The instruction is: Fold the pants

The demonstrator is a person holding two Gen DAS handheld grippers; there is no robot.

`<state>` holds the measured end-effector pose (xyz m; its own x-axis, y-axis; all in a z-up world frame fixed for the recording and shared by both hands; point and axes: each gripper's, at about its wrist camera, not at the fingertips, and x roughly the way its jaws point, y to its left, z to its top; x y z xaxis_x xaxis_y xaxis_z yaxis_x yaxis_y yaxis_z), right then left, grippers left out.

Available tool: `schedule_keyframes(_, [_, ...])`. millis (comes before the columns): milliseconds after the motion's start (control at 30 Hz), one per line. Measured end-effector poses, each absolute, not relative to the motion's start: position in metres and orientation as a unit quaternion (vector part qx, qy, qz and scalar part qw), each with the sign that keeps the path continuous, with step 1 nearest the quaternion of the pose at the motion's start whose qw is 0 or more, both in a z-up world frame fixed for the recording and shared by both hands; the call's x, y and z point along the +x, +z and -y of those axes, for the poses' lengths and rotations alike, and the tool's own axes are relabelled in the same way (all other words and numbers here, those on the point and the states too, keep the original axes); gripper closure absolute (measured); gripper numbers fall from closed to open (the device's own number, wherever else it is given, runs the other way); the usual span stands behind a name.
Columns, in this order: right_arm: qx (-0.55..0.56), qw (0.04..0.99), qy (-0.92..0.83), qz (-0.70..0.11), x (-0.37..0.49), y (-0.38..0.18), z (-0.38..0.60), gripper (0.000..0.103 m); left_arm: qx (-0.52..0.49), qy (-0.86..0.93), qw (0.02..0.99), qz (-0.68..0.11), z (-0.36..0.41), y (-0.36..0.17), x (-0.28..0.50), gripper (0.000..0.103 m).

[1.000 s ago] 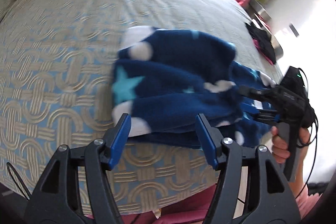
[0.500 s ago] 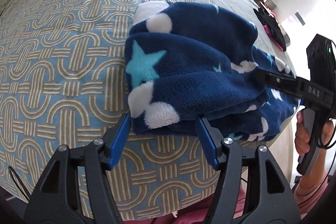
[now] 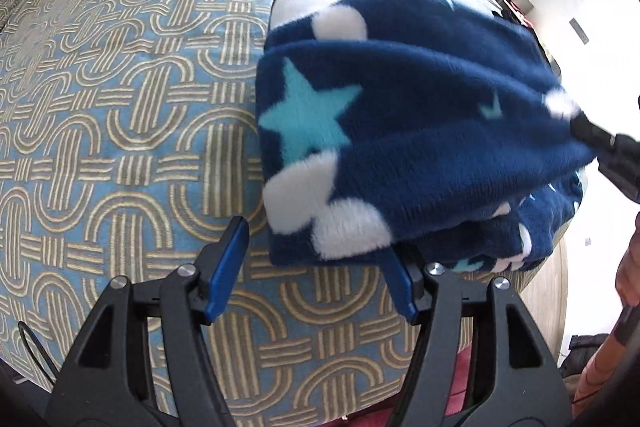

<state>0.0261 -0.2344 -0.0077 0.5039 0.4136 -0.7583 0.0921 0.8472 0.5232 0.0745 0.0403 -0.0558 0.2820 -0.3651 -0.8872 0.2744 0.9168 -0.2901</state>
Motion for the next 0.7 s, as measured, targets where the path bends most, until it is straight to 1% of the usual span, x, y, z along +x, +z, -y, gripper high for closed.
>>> schedule_keyframes(33, [0.254, 0.822, 0.093, -0.501, 0.026, -0.015, 0.235, 0.091, -0.04, -0.197, 0.801, -0.564, -0.04, -0.056, 0.076, 0.038])
schedule_keyframes(100, [0.245, 0.804, 0.073, -0.537, 0.03, -0.036, 0.234, 0.09, -0.038, -0.185, 0.804, -0.564, -0.039, -0.057, 0.081, 0.038])
schedule_keyframes(167, [0.258, 0.772, 0.055, -0.578, 0.029, -0.064, 0.241, 0.084, -0.044, -0.184, 0.803, -0.565, -0.04, -0.058, 0.083, 0.038])
schedule_keyframes(233, [0.287, 0.758, 0.059, -0.582, 0.025, -0.076, 0.246, 0.071, -0.042, -0.184, 0.804, -0.564, -0.039, -0.057, 0.083, 0.038])
schedule_keyframes(267, [0.301, 0.758, 0.061, -0.575, 0.024, -0.078, 0.249, 0.067, -0.037, -0.184, 0.805, -0.563, -0.037, -0.057, 0.082, 0.038])
schedule_keyframes(300, [0.313, 0.761, 0.067, -0.565, 0.023, -0.078, 0.252, 0.056, -0.033, -0.184, 0.805, -0.563, -0.037, -0.057, 0.083, 0.038])
schedule_keyframes(333, [0.323, 0.763, 0.076, -0.555, 0.024, -0.077, 0.255, 0.04, -0.032, -0.183, 0.805, -0.563, -0.036, -0.058, 0.085, 0.038])
schedule_keyframes(400, [0.342, 0.761, 0.087, -0.545, 0.028, -0.079, 0.26, 0.028, -0.035, -0.183, 0.803, -0.566, -0.035, -0.059, 0.087, 0.038])
schedule_keyframes(433, [0.354, 0.755, 0.089, -0.545, 0.03, -0.084, 0.261, 0.026, -0.037, -0.183, 0.802, -0.567, -0.034, -0.06, 0.088, 0.038])
schedule_keyframes(567, [0.391, 0.715, 0.085, -0.574, 0.053, -0.107, 0.26, 0.026, -0.038, -0.181, 0.802, -0.568, -0.031, -0.062, 0.085, 0.038])
schedule_keyframes(600, [0.397, 0.71, 0.088, -0.575, 0.059, -0.111, 0.257, 0.028, -0.038, -0.18, 0.802, -0.568, -0.03, -0.062, 0.086, 0.038])
schedule_keyframes(667, [0.389, 0.716, 0.078, -0.574, 0.068, -0.111, 0.253, 0.08, -0.039, -0.179, 0.802, -0.568, -0.027, -0.062, 0.087, 0.038])
schedule_keyframes(700, [0.383, 0.718, 0.078, -0.576, 0.073, -0.109, 0.251, 0.085, -0.039, -0.178, 0.802, -0.568, -0.027, -0.062, 0.088, 0.038])
